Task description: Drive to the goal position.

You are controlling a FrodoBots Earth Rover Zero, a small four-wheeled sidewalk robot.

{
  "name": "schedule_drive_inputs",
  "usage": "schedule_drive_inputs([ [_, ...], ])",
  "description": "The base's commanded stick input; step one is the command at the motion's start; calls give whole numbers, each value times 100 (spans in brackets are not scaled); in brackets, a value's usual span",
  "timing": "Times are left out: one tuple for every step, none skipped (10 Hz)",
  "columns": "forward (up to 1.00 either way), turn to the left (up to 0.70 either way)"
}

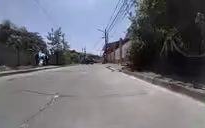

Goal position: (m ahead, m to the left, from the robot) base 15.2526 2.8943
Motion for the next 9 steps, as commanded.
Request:
schedule_drive_inputs([
  [100,1],
  [100,1],
  [100,1],
  [100,1],
  [100,1],
  [100,1],
  [100,1],
  [100,1],
  [100,1],
])
